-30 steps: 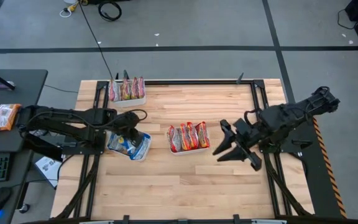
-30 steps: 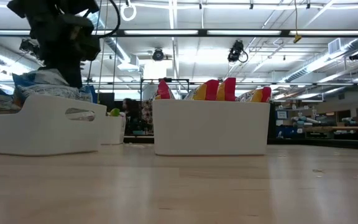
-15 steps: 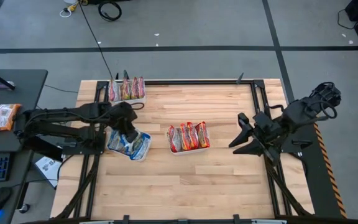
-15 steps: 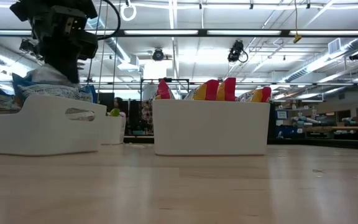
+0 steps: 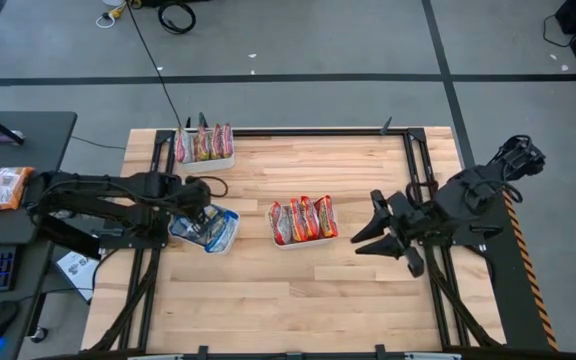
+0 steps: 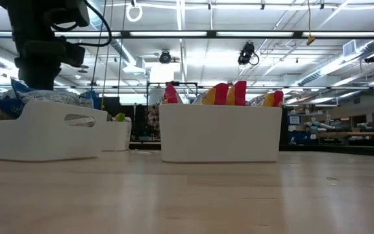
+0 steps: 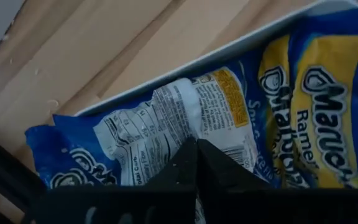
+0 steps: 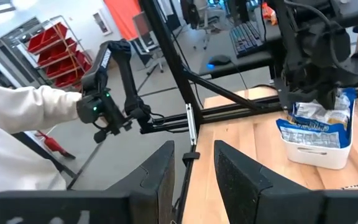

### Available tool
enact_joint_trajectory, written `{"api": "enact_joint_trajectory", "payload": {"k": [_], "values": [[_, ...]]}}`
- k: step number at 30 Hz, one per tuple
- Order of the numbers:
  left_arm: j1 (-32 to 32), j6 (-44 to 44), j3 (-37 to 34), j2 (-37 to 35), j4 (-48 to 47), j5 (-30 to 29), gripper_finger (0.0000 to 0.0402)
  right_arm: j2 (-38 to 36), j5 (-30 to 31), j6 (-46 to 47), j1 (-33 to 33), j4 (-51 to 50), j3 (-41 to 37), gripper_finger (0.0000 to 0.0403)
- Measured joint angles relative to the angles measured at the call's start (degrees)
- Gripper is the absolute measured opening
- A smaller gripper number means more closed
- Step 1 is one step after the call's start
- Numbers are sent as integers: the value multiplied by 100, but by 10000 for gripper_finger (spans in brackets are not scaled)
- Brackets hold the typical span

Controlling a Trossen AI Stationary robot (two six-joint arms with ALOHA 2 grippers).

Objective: Sort Maruchan noodles
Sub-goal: Adjust the blue noodle packs in the bottom white bin, then return to Home Position

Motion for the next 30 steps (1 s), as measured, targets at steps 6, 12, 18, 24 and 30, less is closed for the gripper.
{"api": "enact_joint_trajectory", "payload": {"k": [6,12,18,24,30], "values": [[-60,-208,-2,351,-50,177,30,23,93,18,-93,-2,0,117],[-58,-187,-328,516,762,706,89,23,111,-156,-424,-231,0,117],[-54,140,-305,224,862,592,166,51,-132,-891,-1057,-180,0,115],[103,327,-91,-454,824,429,224,6,-191,-1445,-1663,-60,0,89],[207,246,-55,-1254,736,509,265,-284,-346,-1465,-1689,370,-286,16]]}}
